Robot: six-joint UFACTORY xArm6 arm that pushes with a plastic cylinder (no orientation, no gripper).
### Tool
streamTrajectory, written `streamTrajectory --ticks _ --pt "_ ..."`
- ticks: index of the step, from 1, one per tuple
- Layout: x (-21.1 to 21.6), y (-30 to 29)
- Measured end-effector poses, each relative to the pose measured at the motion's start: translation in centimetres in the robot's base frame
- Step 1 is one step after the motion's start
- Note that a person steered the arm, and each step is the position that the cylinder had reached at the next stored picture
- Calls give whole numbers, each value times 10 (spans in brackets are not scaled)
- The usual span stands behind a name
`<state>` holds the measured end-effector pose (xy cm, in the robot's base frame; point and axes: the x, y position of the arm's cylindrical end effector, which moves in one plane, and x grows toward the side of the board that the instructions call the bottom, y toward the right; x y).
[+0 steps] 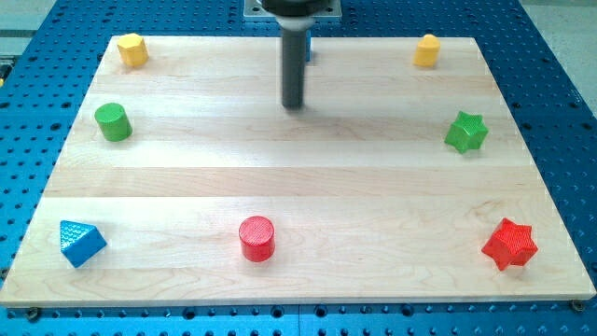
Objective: Place the cube above the green star
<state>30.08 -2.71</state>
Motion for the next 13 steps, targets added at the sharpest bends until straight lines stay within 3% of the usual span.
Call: streamTrajectory --ticks 1,2,3,4,5,6,7,8,9,12,13 --pt "-76 -57" --pt "-107 -12" --pt "-63 75" --pt "12 139" --pt "18 110" --pt "58 117" --pt "53 137" --pt "28 117" --pt "28 171" --pt "53 185" --pt "53 218"
